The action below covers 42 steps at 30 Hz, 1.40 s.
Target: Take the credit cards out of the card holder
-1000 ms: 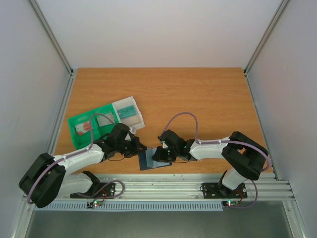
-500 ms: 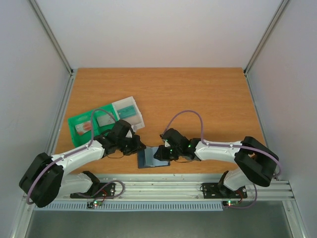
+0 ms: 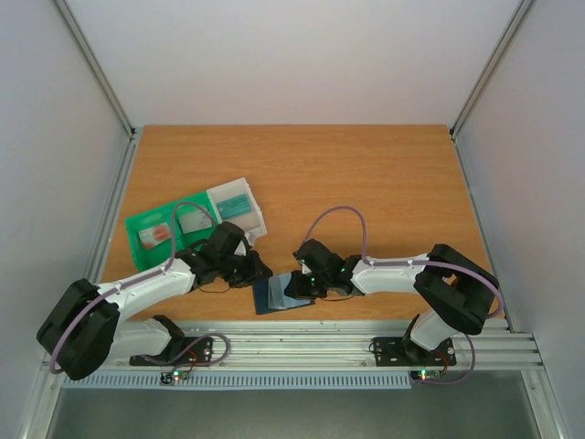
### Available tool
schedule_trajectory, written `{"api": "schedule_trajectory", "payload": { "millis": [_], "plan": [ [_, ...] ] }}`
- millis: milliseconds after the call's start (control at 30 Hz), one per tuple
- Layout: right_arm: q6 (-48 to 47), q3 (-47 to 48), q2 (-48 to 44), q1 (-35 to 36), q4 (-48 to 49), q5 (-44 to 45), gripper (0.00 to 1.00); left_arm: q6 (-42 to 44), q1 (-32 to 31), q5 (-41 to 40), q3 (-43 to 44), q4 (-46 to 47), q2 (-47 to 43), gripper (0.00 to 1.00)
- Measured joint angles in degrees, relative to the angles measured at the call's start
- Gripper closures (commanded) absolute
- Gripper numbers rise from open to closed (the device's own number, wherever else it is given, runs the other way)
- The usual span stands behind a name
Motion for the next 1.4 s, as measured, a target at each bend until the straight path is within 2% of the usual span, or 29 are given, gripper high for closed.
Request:
{"api": "schedule_trajectory", "payload": {
  "millis": [533,800,933,1200,1400],
  "plan": [
    [0.02,0.35,0.46,0.0,0.61,-0.11,0.91,-0.96,-5.01,-2.82,2.43,-1.4,-0.33,0.86],
    [0.02,0.33,-0.48,0.0,0.59,0.09,0.89,-1.42,-5.16,-2.69,2.69,-0.74,0.79,0.86],
    [-0.02,0.31,-2.54,0.0,0.02,0.7,0.86,-1.51,-5.16,-2.47,2.69,-0.15,0.87,0.85],
    [-0.79,-0.22,-10.88,0.0,-2.38,2.03,0.72,-2.54,-5.38,-1.57,2.69,2.08,2.38,0.85],
    [-0.81,-1.51,-14.8,0.0,-2.89,1.25,0.69,-2.73,-5.42,-1.49,2.69,2.69,2.99,0.85]
  ]
}}
